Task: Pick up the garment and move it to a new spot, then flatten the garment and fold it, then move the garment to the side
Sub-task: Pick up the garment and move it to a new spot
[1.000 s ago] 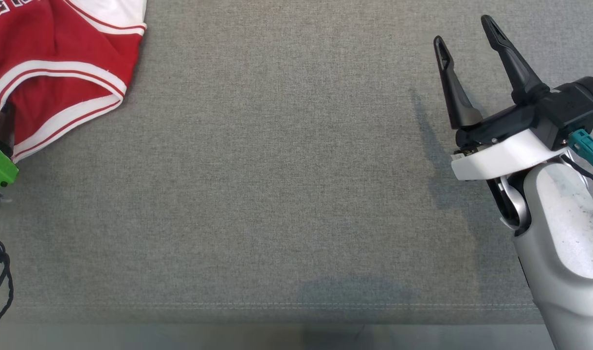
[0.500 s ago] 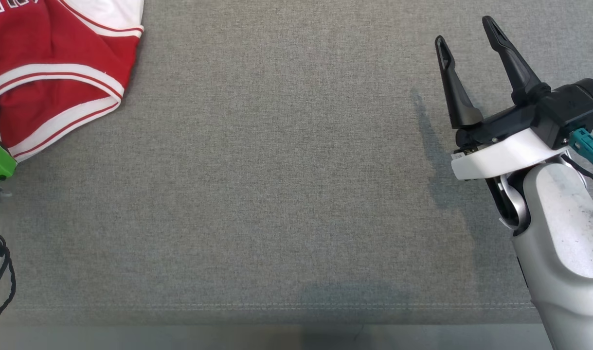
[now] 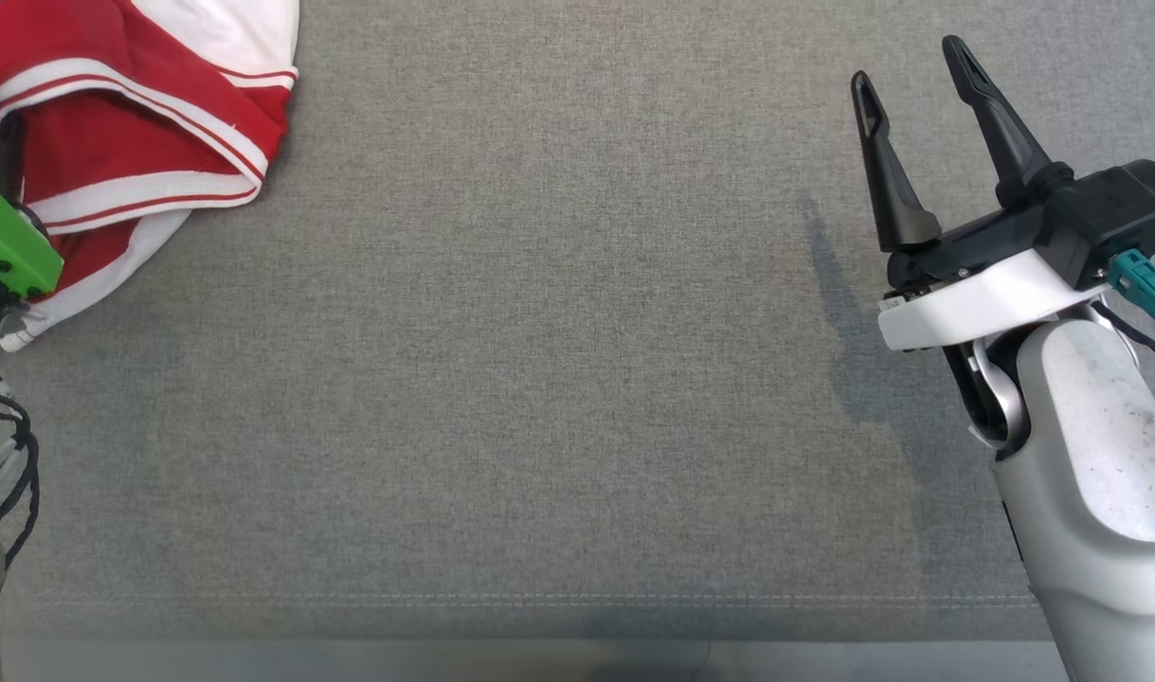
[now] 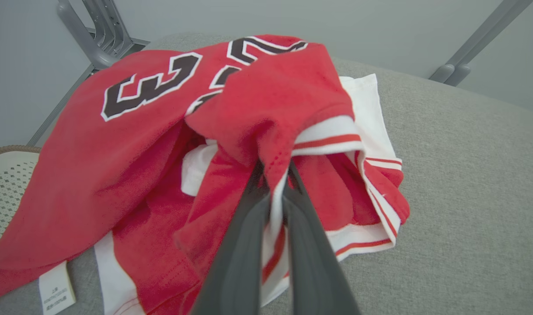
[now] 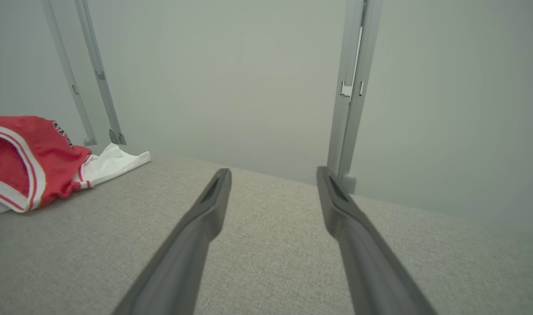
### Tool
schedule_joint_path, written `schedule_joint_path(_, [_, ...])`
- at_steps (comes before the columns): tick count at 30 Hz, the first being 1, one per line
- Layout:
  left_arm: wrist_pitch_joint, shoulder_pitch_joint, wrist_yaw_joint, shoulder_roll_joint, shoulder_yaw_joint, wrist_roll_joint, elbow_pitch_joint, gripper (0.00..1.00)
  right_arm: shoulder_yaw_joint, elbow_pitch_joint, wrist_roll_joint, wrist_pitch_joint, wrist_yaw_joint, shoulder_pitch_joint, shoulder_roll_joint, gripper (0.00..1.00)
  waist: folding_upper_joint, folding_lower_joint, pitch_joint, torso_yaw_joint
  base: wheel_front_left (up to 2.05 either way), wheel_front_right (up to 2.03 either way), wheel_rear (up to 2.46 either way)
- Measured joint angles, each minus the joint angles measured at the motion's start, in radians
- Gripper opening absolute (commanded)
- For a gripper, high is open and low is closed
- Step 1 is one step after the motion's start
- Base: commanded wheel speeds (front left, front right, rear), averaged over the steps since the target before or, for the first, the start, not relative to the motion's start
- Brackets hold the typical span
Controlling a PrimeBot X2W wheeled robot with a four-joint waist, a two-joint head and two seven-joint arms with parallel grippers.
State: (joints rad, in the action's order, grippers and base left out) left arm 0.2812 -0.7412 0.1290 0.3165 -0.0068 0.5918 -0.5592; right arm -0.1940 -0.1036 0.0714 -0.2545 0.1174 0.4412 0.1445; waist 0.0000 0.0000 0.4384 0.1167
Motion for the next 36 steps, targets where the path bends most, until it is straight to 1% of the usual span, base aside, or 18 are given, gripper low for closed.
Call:
schedule_joint_path(8, [-0.009,-0.04,0.0,-0.006,-0.074,0.002,0.083,0.0,-0.002,-0.007,0.0,0.0,0.002,-0.006,-0.013,1.0,0.0,0.0,-0.036,0.004,0.0,0.0,0.0])
schedule_joint_path(9, [-0.009,-0.042,0.0,-0.015,-0.104,0.006,0.104,0.0,-0.003,-0.011,0.005,0.0,0.006,-0.012,-0.017,1.0,0.0,0.0,-0.048,0.002,0.0,0.0,0.0])
schedule_joint_path(14, [-0.003,-0.042,0.0,-0.03,-0.156,0.024,0.147,0.0,-0.006,-0.018,0.01,0.0,0.006,-0.026,-0.023,1.0,0.0,0.0,-0.073,-0.005,0.0,0.0,0.0])
schedule_joint_path(18, [0.014,-0.042,0.0,-0.056,-0.203,0.06,0.183,0.0,-0.006,-0.021,0.011,0.0,0.006,-0.035,-0.032,1.0,0.0,0.0,-0.096,-0.02,0.0,0.0,0.0])
schedule_joint_path(26, [0.036,-0.018,0.0,-0.162,-0.316,0.133,0.243,0.0,-0.002,-0.029,0.028,0.0,0.006,-0.064,-0.049,1.0,0.0,0.0,-0.148,-0.063,0.0,0.0,0.0])
schedule_joint_path(28, [0.045,0.019,0.0,-0.203,-0.346,0.148,0.244,0.0,-0.002,-0.031,0.028,0.0,0.006,-0.071,-0.051,1.0,0.0,0.0,-0.161,-0.078,0.0,0.0,0.0])
schedule_joint_path(29, [0.049,0.064,0.0,-0.247,-0.375,0.162,0.24,0.0,0.0,-0.032,0.028,0.0,0.006,-0.081,-0.052,1.0,0.0001,0.0,-0.174,-0.095,0.0,0.0,0.0])
schedule_joint_path(32, [0.05,0.119,0.0,-0.312,-0.414,0.175,0.223,0.0,0.003,-0.034,0.028,0.0,0.006,-0.098,-0.053,1.0,0.0,-0.0001,-0.193,-0.123,0.0,0.0,0.0])
schedule_joint_path(34, [0.05,0.146,0.0,-0.327,-0.441,0.18,0.213,0.0,0.003,-0.035,0.028,0.0,0.006,-0.111,-0.056,1.0,0.0001,-0.0001,-0.205,-0.144,0.0,0.0,0.0])
schedule_joint_path(36, [0.049,0.165,0.0,-0.324,-0.458,0.188,0.207,0.0,0.003,-0.035,0.028,0.0,0.006,-0.123,-0.057,1.0,0.0001,-0.0001,-0.216,-0.167,0.0,0.0,0.0])
